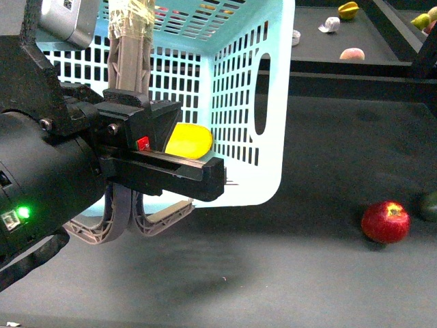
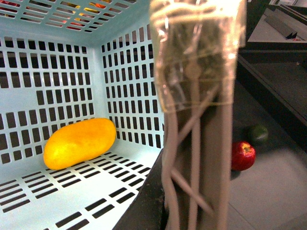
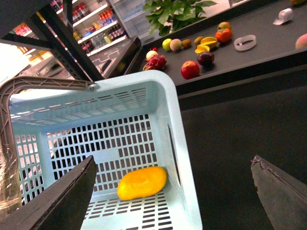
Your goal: Pick mango with right arm and hold basket with left
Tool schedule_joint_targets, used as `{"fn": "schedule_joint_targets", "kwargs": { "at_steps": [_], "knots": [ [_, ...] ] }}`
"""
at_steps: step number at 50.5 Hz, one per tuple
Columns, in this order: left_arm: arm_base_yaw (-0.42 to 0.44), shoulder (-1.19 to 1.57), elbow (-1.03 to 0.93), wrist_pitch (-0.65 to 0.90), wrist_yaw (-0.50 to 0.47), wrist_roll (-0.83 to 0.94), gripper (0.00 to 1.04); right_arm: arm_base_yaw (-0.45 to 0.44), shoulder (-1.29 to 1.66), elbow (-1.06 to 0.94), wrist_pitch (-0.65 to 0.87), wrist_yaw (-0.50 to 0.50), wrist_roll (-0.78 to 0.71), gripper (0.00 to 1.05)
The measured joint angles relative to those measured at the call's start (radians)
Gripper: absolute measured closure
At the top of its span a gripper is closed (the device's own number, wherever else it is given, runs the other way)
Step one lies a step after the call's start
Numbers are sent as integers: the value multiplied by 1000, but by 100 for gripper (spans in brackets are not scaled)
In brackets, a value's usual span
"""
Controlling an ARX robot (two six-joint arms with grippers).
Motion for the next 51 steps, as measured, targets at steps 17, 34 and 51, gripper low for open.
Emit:
{"fn": "schedule_joint_targets", "kwargs": {
  "at_steps": [17,34,51],
  "knots": [
    [0,0,0,0,1,0,99,-27,-513,-145,-343,104,-2,8],
    [0,0,0,0,0,0,99,42,-755,-176,-541,279,-72,8],
    [0,0,0,0,0,0,99,-88,-888,-257,-496,196,-420,51]
  ]
}}
